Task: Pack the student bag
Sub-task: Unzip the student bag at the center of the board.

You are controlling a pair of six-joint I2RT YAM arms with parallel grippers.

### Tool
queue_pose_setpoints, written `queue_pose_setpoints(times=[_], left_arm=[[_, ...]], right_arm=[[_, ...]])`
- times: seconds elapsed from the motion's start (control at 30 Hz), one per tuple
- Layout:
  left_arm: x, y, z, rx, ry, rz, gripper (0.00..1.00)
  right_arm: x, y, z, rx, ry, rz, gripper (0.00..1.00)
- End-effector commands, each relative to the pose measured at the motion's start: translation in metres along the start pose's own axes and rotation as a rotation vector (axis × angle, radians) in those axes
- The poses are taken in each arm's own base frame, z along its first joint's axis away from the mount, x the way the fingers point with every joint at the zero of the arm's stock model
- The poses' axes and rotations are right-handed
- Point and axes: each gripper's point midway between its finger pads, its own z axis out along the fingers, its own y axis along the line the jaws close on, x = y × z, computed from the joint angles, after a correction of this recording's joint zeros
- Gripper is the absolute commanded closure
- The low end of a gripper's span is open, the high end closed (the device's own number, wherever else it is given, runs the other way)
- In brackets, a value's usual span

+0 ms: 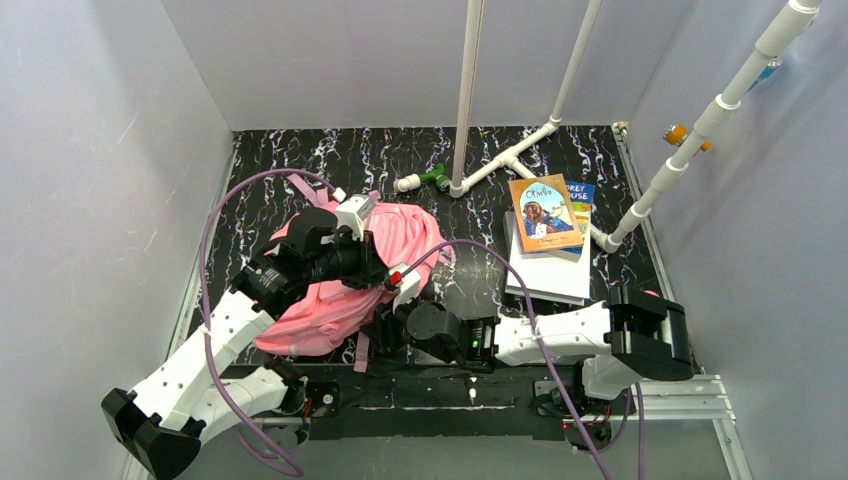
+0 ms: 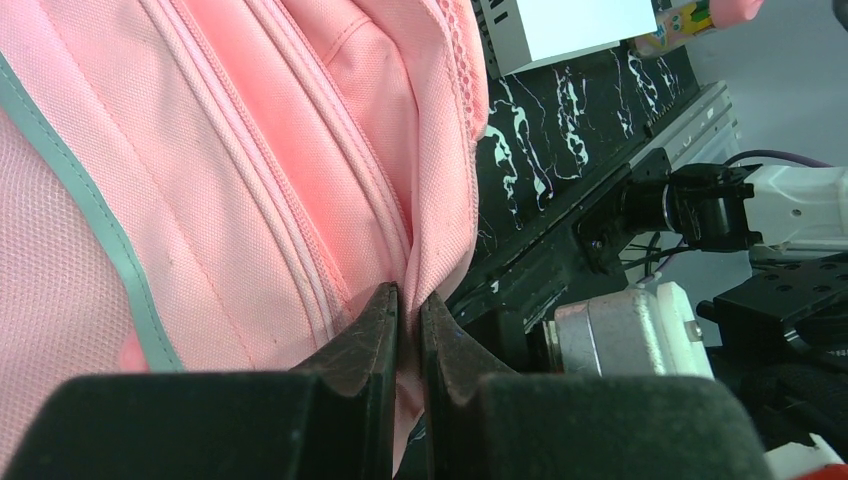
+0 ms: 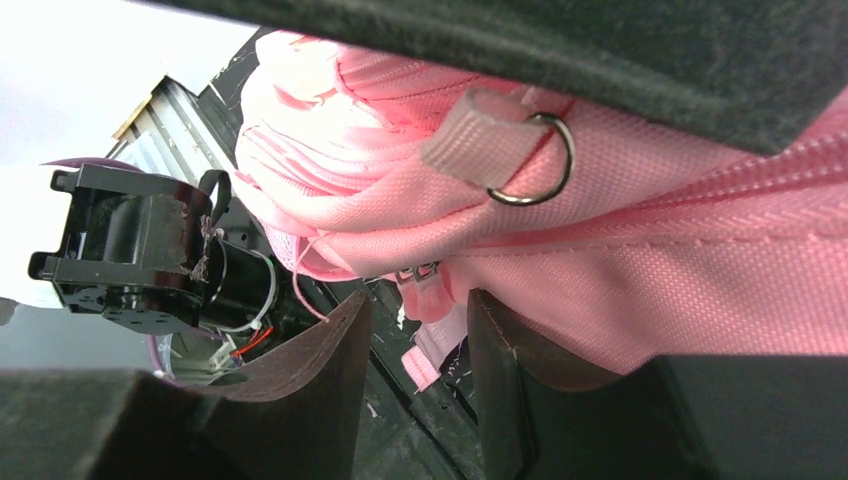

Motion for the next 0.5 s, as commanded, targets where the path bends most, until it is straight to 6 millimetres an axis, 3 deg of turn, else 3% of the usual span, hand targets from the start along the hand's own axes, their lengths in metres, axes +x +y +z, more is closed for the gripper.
queue_pose_setpoints(times=[0.0, 0.13, 0.23, 0.47], left_arm=[[-0.023, -0.033, -0.015, 0.127, -0.064, 0.002, 1.00], [-0.024, -0.036, -0.017, 0.137, -0.068, 0.004, 1.00], [-0.022, -0.036, -0.018, 0.140, -0.065, 0.004, 1.00], [-0.019, -0.036, -0.020, 0.138, -0.057, 0.001, 1.00]], right_arm=[[-0.009, -0.003, 0.007, 0.030, -0.068, 0.031, 0.50], [-0.006, -0.010, 0.009, 0.059, -0.071, 0.037, 0.51], [-0.005, -0.011, 0.011, 0.064, -0.073, 0.029, 0.63], [0.001, -0.011, 0.022, 0.073, -0.054, 0.002, 0.58]])
